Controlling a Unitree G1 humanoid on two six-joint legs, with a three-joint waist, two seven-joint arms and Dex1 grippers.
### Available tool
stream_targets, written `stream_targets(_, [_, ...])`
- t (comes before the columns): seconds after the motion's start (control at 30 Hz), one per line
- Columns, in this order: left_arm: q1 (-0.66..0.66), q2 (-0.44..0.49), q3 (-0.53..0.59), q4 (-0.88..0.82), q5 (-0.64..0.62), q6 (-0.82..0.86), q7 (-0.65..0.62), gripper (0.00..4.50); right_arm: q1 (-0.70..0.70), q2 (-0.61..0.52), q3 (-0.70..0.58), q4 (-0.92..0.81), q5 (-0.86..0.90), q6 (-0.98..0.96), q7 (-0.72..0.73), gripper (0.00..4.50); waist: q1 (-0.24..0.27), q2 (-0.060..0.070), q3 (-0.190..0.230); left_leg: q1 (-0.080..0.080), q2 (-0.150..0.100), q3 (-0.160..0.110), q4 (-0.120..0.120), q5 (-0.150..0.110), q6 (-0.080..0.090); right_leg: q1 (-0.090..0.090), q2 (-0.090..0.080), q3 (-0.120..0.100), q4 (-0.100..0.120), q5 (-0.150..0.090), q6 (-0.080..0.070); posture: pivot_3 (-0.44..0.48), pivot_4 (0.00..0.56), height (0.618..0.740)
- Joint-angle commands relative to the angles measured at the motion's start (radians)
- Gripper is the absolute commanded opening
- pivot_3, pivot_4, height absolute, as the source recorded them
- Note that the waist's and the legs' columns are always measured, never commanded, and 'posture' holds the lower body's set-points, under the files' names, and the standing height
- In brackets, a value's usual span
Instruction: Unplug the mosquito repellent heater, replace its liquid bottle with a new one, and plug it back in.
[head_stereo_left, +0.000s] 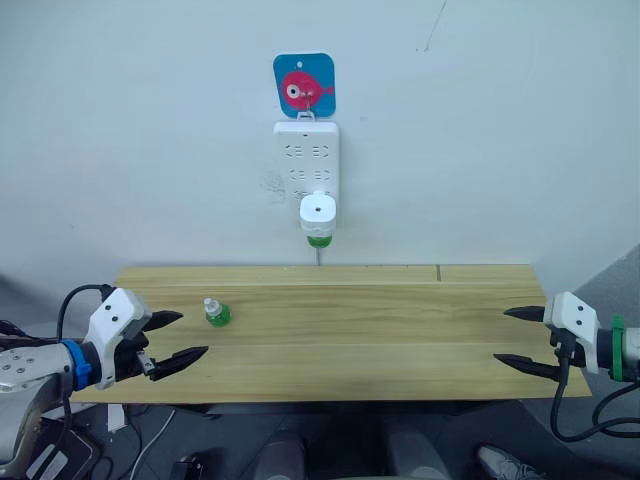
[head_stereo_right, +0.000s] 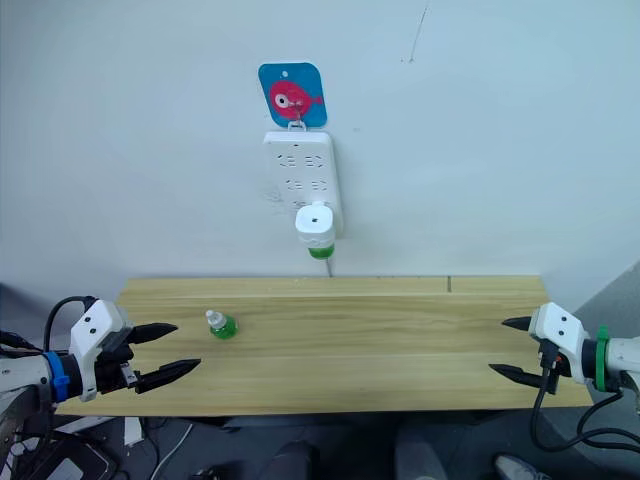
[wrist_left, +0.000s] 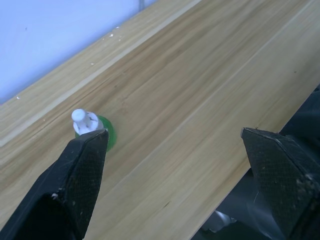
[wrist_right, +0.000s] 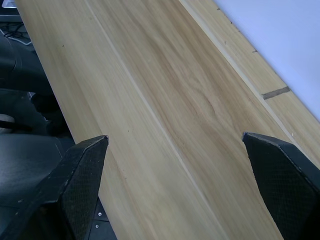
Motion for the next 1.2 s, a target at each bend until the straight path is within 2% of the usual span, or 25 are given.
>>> stream_targets(0.03, [0.010, 0.012, 0.023, 0.012, 0.017, -0.034, -0.008, 4.50, -0.009, -0.016, -0.036, -0.018, 0.013, -0.007, -0.003, 4.47, 0.000, 0.000, 0.000, 0.000, 0.000, 0.000, 0.000, 0.000, 0.000, 0.000, 0.000, 0.000, 0.000, 0.000, 0.000, 0.051, 0.131, 0.725])
stream_targets(0.43, [0.036, 0.003, 0.035, 0.024, 0.004, -0.066, -0.027, 4.50, -0.014, -0.010, -0.033, -0.008, 0.012, -0.017, -0.005, 4.47, 0.001, 0.000, 0.000, 0.000, 0.000, 0.000, 0.000, 0.000, 0.000, 0.000, 0.000, 0.000, 0.000, 0.000, 0.000, 0.049, 0.133, 0.725])
stream_targets(0.57, [0.031, -0.010, 0.020, 0.054, 0.051, -0.122, 0.007, 4.50, -0.016, -0.001, -0.037, -0.013, 0.016, -0.015, -0.018, 4.47, 0.001, 0.000, 0.000, 0.000, 0.000, 0.000, 0.000, 0.000, 0.000, 0.000, 0.000, 0.000, 0.000, 0.000, 0.000, 0.045, 0.131, 0.725])
stream_targets(0.7, [-0.003, -0.038, 0.006, 0.045, 0.031, -0.108, 0.031, 4.50, -0.018, 0.020, -0.049, -0.062, 0.046, 0.016, -0.050, 4.47, 0.000, 0.000, 0.000, 0.000, 0.000, 0.000, 0.001, 0.000, 0.000, 0.000, 0.000, 0.000, 0.000, 0.000, 0.000, 0.012, 0.129, 0.725])
stream_targets(0.8, [-0.069, -0.059, -0.011, 0.027, -0.011, -0.049, 0.042, 4.50, -0.022, 0.047, -0.083, -0.183, 0.113, 0.103, -0.102, 4.47, -0.003, 0.000, 0.000, 0.000, 0.000, 0.000, 0.002, 0.000, 0.000, 0.000, 0.000, 0.000, 0.000, 0.001, 0.001, -0.033, 0.131, 0.725])
stream_targets(1.03, [-0.381, -0.109, -0.084, 0.059, -0.074, 0.081, 0.100, 4.50, -0.099, 0.101, -0.138, -0.536, 0.335, 0.387, -0.288, 4.47, -0.009, 0.000, 0.001, -0.001, 0.000, 0.000, 0.004, 0.000, -0.001, 0.000, 0.000, 0.000, 0.000, 0.003, 0.004, -0.121, 0.142, 0.725])
stream_targets(1.2, [-0.561, -0.151, -0.119, 0.123, -0.074, 0.080, 0.118, 4.50, -0.186, 0.130, -0.166, -0.658, 0.481, 0.545, -0.438, 4.47, -0.031, -0.002, 0.003, -0.002, -0.001, 0.000, 0.004, 0.000, -0.001, -0.001, 0.000, 0.000, 0.000, 0.003, 0.004, -0.160, 0.156, 0.725])
